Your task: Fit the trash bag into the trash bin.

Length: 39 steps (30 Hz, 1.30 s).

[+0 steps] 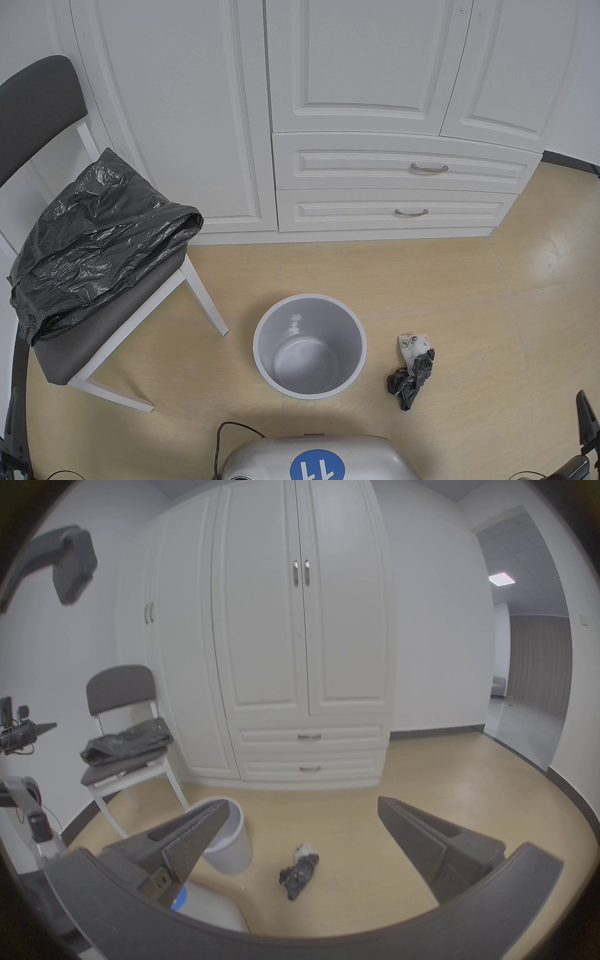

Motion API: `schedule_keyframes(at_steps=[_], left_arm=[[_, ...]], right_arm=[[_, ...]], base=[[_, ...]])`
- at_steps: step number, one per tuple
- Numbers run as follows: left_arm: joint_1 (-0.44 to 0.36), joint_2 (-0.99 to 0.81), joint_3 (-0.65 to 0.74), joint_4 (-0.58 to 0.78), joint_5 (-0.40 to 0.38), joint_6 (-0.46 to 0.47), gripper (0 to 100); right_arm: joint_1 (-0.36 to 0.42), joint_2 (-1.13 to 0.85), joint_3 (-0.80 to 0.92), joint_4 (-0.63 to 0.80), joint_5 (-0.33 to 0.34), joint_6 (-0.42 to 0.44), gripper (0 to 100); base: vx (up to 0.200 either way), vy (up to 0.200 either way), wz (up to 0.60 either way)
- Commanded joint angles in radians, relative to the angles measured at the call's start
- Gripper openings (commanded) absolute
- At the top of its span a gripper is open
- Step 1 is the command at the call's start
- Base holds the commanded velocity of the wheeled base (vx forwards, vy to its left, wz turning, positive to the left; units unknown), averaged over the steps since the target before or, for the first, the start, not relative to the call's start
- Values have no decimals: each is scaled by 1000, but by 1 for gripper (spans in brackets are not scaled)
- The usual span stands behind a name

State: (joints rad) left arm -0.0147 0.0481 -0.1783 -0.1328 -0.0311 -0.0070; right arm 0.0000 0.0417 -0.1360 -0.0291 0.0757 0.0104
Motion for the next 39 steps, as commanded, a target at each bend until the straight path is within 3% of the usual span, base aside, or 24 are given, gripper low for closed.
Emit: schedule_keyframes(at_steps=[1, 2, 3, 4, 5, 6, 7, 9, 10, 12, 13, 15, 16, 18, 23, 30, 39], left_arm=[[-31, 268, -216, 87, 36, 32, 100], [-21, 386, -270, 85, 94, 56, 100], [-21, 386, -270, 85, 94, 56, 100], [33, 575, -351, 81, 234, 116, 100], [45, 599, -362, 79, 253, 122, 100], [139, 719, -402, 70, 327, 159, 100], [194, 765, -411, 62, 330, 174, 100], [380, 872, -418, 2, 287, 251, 100], [467, 912, -411, -53, 211, 298, 100], [561, 947, -403, -119, 57, 329, 100], [685, 970, -391, -171, -176, 335, 100], [851, 993, -394, -194, -464, 346, 100], [927, 1010, -397, -196, -579, 366, 100], [1015, 1032, -392, -194, -710, 429, 100], [1015, 987, -288, -196, -745, 539, 100], [1015, 872, -210, -186, -745, 573, 100], [987, 898, -144, -186, -744, 656, 100]], right_arm=[[-11, 305, -192, 11, 45, 17, 100], [-18, 394, -241, -3, 38, 33, 100], [-18, 394, -241, -3, 38, 33, 100], [-23, 534, -340, -34, 25, 102, 100], [-23, 552, -353, -38, 24, 115, 100], [-23, 647, -430, -58, 9, 181, 100], [-23, 684, -461, -67, -1, 198, 100], [-20, 767, -518, -83, -31, 209, 100], [-15, 793, -531, -87, -42, 207, 100], [-6, 804, -536, -87, -51, 206, 100], [-2, 800, -533, -87, -53, 206, 100], [6, 794, -518, -87, -53, 207, 100], [6, 790, -504, -87, -54, 209, 100], [6, 779, -481, -87, -54, 209, 100], [9, 768, -439, -87, -42, 210, 100], [46, 819, -412, -87, -48, 212, 100], [46, 842, -383, -87, -45, 204, 100]], base=[[0, 0, 0], [0, 0, 0], [0, 0, 0], [0, 0, 0], [0, 0, 0], [0, 0, 0], [0, 0, 0], [0, 0, 0], [0, 0, 0], [0, 0, 0], [0, 0, 0], [0, 0, 0], [0, 0, 0], [0, 0, 0], [0, 0, 0], [0, 0, 0], [0, 0, 0]])
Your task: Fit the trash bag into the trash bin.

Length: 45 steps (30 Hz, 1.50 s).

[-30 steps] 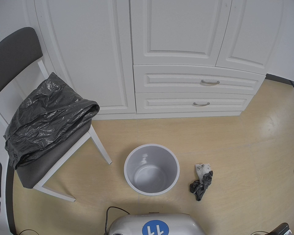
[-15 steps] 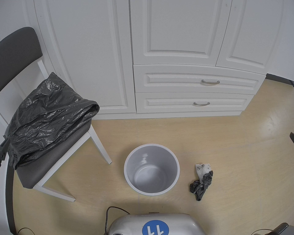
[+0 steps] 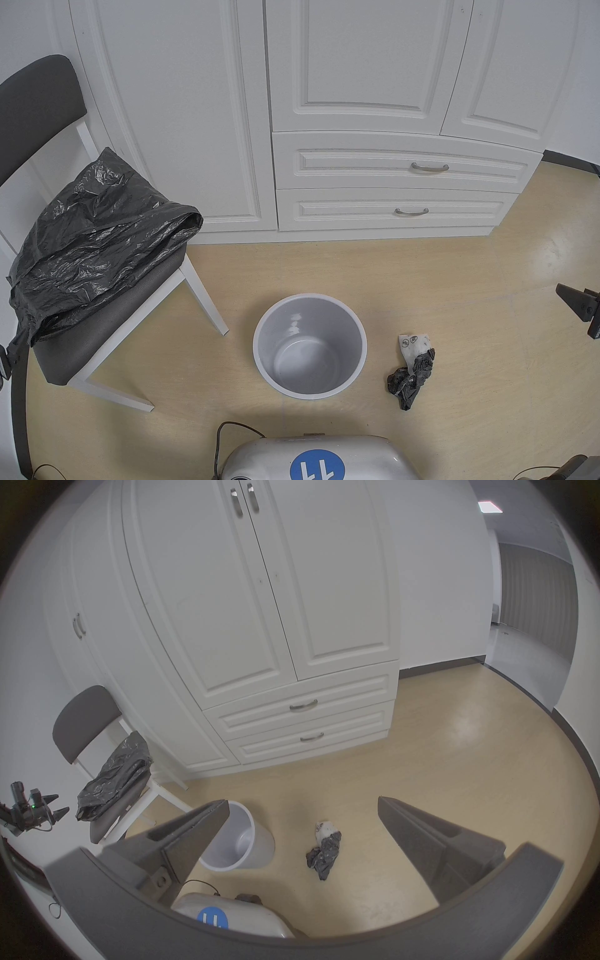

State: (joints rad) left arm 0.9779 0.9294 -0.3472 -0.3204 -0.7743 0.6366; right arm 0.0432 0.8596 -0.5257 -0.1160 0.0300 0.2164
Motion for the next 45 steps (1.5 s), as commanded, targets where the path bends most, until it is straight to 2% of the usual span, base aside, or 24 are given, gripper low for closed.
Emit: schedule_keyframes(at_steps=[1, 8, 12, 14, 17, 19, 24, 31, 39, 45], left_arm=[[-5, 17, 25, 1, 0, 12, 100], [-13, 28, 44, 1, 7, 20, 100], [-34, 71, 60, 1, 20, 78, 100], [-45, 95, 71, -2, 69, 103, 100], [-122, 126, 76, -9, 181, 123, 100], [-159, 132, 82, -11, 220, 123, 100], [-205, 134, 99, -12, 231, 120, 100], [-205, 137, 76, -16, 233, 103, 100], [-179, 201, 60, -154, 248, -17, 100], [-143, 264, 65, -216, 282, -11, 100]], right_arm=[[3, 24, 7, -1, 1, -2, 100], [3, 21, 26, 1, 2, -42, 100], [4, 24, 38, -1, 2, -52, 100], [4, 24, 38, -1, 2, -55, 100], [3, 27, 38, -1, 2, -55, 100], [3, 27, 36, -1, 2, -55, 100], [3, 18, 35, -1, 2, -55, 100], [3, 15, 33, -2, 2, -57, 100], [3, 6, 32, -5, 4, -57, 100], [3, 4, 43, -33, 4, -57, 100]], base=[[0, 0, 0], [0, 0, 0], [0, 0, 0], [0, 0, 0], [0, 0, 0], [0, 0, 0], [0, 0, 0], [0, 0, 0], [0, 0, 0], [0, 0, 0]])
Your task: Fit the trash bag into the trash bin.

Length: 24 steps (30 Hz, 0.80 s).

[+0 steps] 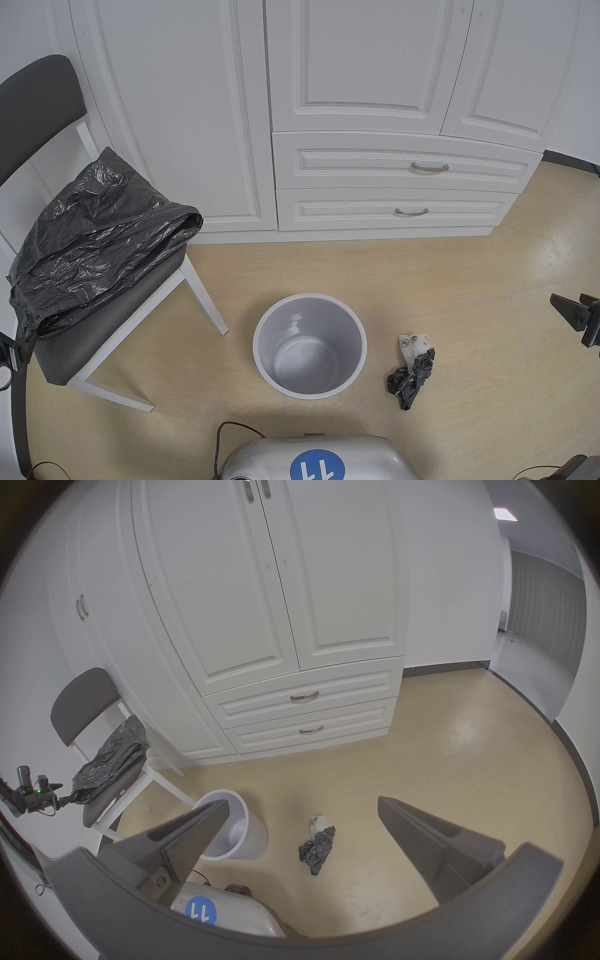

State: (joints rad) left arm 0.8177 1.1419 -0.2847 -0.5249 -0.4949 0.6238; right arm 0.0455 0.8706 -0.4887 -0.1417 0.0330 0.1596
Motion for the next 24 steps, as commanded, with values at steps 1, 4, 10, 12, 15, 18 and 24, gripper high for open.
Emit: schedule_keyframes(at_steps=[1, 4, 10, 12, 15, 18, 24], left_arm=[[18, 70, 1, -18, 2, 2, 100], [18, 98, -1, -35, 4, 1, 100], [18, 145, 12, -109, 1, -12, 100], [21, 157, 25, -130, -1, -12, 100], [40, 176, 36, -144, -7, -3, 100], [40, 183, 36, -144, -8, -4, 100], [41, 202, 24, -147, -7, -9, 100]], right_arm=[[0, -9, 6, -9, 1, 0, 100], [0, -16, 6, -9, 1, 0, 100], [0, -24, 6, -9, 1, 0, 100], [0, -32, 6, -9, 1, 0, 100], [0, -47, 4, -9, 2, -2, 100], [0, -56, 4, -9, 2, -9, 100], [2, -56, 7, -7, 2, -17, 100]], base=[[0, 0, 0], [0, 0, 0], [0, 0, 0], [0, 0, 0], [0, 0, 0], [0, 0, 0], [0, 0, 0]])
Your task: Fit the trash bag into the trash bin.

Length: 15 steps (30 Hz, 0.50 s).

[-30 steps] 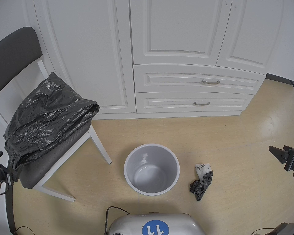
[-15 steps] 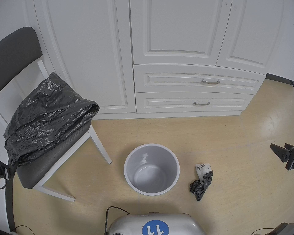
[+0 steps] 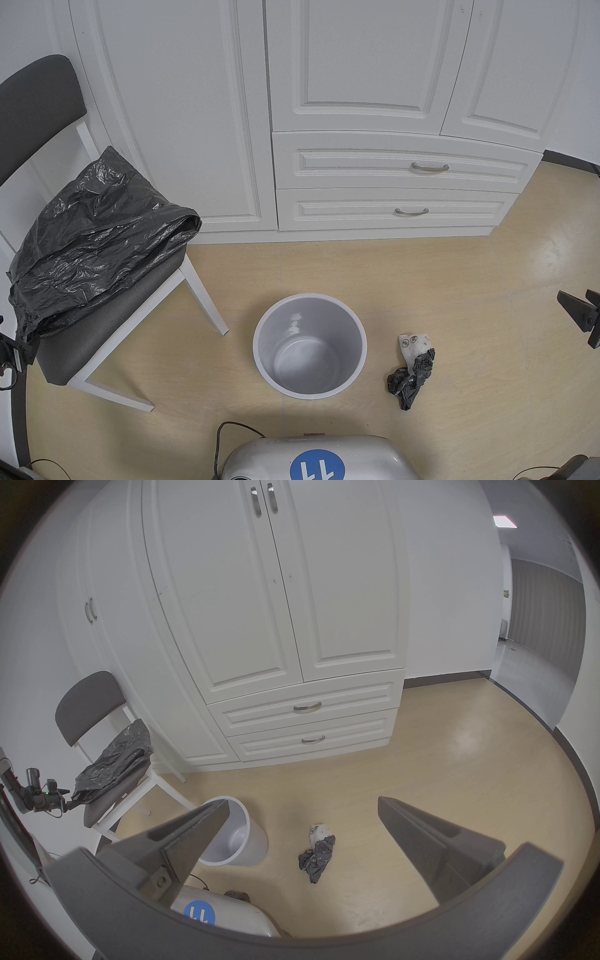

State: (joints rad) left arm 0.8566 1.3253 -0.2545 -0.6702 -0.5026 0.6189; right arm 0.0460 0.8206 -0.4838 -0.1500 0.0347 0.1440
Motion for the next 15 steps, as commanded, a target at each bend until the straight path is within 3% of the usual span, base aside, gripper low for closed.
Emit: schedule_keyframes(at_steps=[1, 10, 15], left_arm=[[2, 22, -9, -8, 1, -5, 100], [35, 68, -14, -170, -1, -87, 100], [35, 80, -8, -192, -1, -90, 100]], right_arm=[[3, -5, 4, 1, 1, -4, 100], [45, -6, 19, -2, 1, -21, 100], [48, -3, 19, -2, 2, -20, 100]], base=[[0, 0, 0], [0, 0, 0], [0, 0, 0]])
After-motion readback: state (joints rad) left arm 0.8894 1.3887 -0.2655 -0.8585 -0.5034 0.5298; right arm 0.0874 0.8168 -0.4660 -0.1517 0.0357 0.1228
